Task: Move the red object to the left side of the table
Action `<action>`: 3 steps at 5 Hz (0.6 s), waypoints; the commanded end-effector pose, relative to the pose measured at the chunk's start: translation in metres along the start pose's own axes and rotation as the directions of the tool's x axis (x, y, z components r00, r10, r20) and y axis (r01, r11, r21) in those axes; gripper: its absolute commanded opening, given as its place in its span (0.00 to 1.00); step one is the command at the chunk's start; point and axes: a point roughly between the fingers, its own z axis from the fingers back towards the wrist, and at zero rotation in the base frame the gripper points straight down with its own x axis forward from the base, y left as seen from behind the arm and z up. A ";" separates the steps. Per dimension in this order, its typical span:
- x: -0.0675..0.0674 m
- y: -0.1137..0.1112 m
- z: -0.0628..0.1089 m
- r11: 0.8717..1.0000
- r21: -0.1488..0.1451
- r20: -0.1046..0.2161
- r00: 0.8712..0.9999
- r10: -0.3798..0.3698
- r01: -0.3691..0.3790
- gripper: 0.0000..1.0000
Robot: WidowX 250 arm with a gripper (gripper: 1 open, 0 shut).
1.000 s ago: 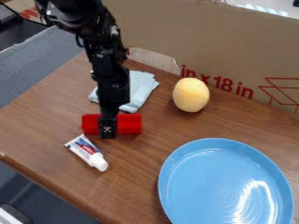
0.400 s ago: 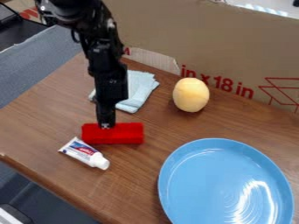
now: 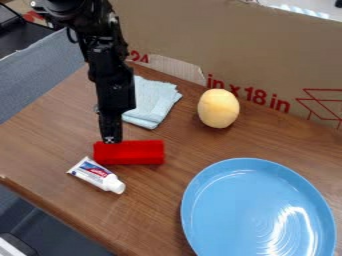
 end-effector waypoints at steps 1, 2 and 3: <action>-0.002 0.010 0.015 0.998 0.056 0.024 1.000 0.000 -0.002 1.00; 0.002 0.000 0.014 0.999 0.048 0.019 1.000 0.001 -0.002 1.00; 0.010 -0.002 0.013 0.999 0.050 0.004 1.000 -0.004 0.004 1.00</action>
